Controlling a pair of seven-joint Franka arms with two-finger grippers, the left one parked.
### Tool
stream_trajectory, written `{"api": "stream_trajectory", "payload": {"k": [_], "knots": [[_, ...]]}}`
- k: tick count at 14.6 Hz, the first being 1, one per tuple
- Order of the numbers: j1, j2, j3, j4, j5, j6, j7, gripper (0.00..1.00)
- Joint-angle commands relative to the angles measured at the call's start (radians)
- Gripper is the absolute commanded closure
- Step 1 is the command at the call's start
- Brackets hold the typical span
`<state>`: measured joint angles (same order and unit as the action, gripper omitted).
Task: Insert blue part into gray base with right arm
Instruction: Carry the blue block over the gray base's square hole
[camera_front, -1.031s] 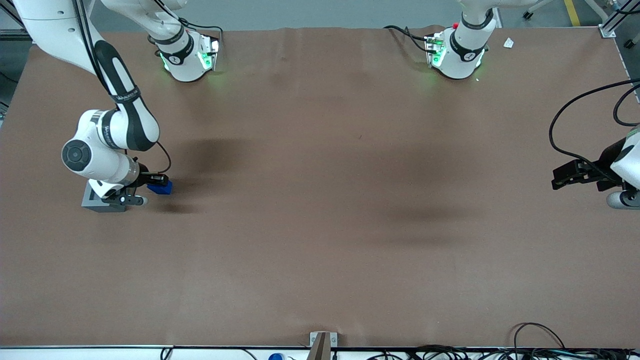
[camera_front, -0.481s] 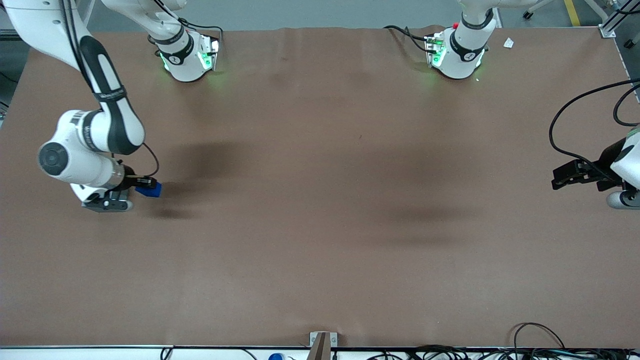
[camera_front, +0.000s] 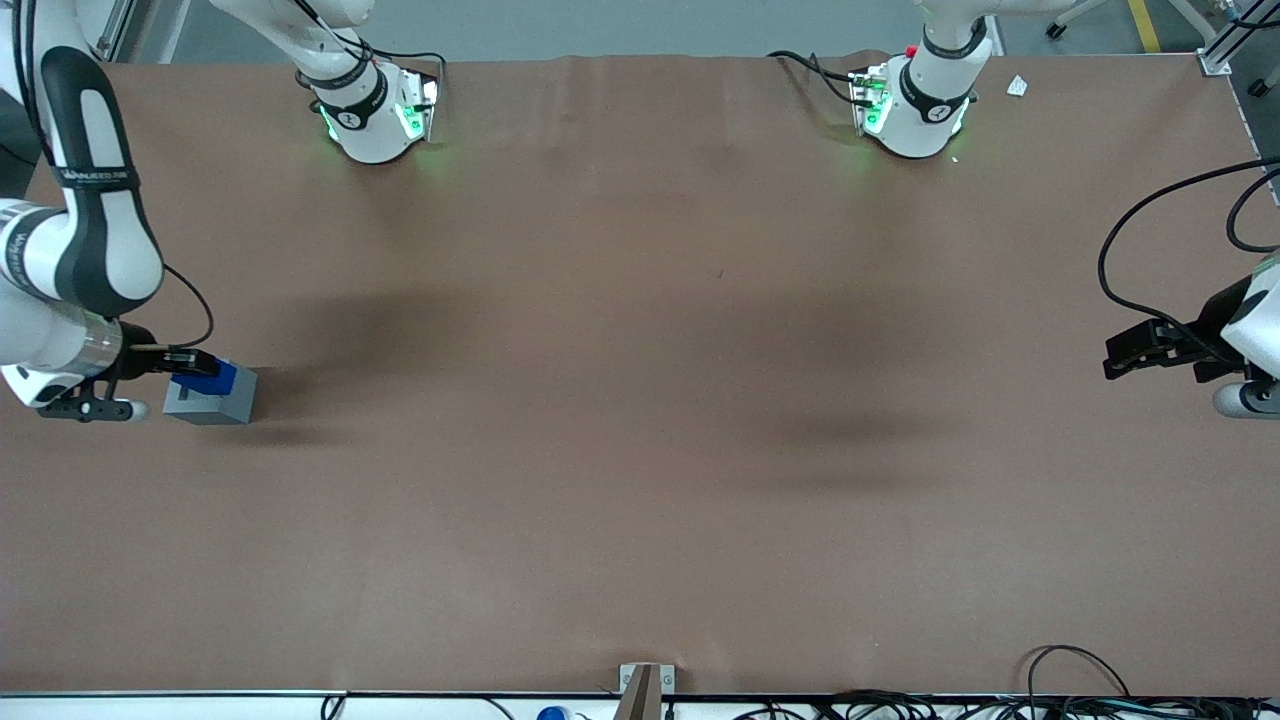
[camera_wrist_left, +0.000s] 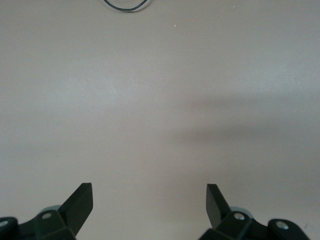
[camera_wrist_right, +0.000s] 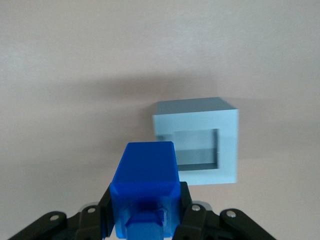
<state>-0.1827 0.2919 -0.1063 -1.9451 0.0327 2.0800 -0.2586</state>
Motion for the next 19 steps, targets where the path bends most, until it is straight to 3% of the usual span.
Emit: {"api": "stream_trajectory", "payload": {"k": [1, 16, 19], "knots": [[-0.061, 0.000, 0.014, 0.017, -0.004, -0.012, -0.080, 0.96], [-0.080, 0.119, 0.014, 0.110, -0.007, -0.020, -0.099, 0.96], [-0.080, 0.118, 0.014, 0.115, -0.007, -0.080, -0.099, 0.96]]}}
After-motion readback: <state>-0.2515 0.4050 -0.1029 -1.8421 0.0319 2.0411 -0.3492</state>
